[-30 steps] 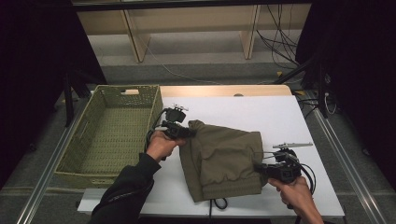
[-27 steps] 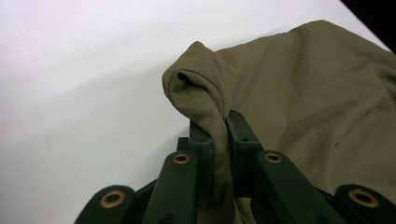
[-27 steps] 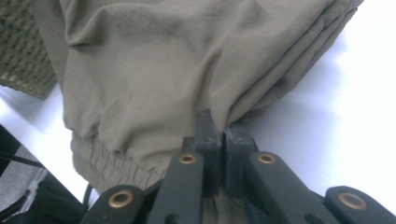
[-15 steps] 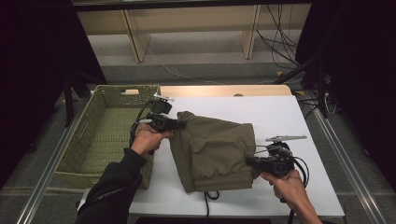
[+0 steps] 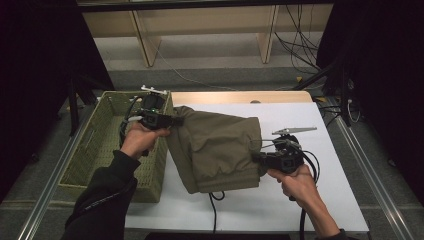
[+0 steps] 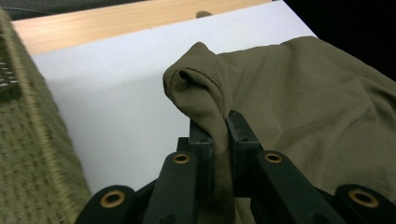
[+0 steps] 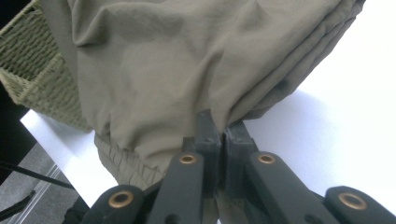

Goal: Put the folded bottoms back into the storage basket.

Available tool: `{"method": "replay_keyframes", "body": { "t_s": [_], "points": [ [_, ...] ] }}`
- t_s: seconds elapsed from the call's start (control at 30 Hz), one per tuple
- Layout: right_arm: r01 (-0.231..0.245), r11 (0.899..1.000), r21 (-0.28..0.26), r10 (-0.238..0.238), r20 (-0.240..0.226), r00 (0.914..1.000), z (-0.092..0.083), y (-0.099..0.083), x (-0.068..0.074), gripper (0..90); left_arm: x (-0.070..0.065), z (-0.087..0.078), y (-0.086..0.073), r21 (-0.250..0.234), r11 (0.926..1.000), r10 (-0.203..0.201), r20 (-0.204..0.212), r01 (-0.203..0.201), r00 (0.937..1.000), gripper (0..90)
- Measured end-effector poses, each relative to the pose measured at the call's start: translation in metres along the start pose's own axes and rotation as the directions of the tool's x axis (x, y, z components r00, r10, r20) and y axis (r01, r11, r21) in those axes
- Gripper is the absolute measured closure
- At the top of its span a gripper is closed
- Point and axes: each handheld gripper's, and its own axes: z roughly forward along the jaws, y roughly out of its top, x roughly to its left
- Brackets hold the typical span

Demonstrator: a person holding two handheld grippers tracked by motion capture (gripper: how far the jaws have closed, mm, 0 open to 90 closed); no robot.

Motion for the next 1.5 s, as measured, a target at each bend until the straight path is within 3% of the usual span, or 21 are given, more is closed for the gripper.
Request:
{"method": "replay_keyframes", "body": {
  "t_s": [0.4,0.7,1.2,1.5],
  "points": [
    [0.079,0.997,0.0,-0.079,-0.023,0.9966,0.01,0.051,0.03,87.5,0.028,-0.041,0.018,-0.04,0.9986,-0.038,-0.058,0.035,0.9976,82.2],
    [0.121,0.993,-0.002,-0.121,-0.057,0.991,0.022,0.089,0.053,87.5,0.052,-0.077,0.029,-0.08,0.994,-0.082,-0.092,0.075,0.9923,82.2],
    [0.177,0.984,-0.007,-0.177,-0.087,0.9804,0.048,0.135,0.096,87.6,0.092,-0.119,0.046,-0.111,0.9831,-0.161,-0.154,0.145,0.9747,82.3],
    [0.194,0.981,0.004,-0.193,-0.087,0.9774,0.075,0.15,0.125,87.5,0.122,-0.133,0.045,-0.119,0.9784,-0.191,-0.203,0.169,0.9604,82.3]
  ]
}}
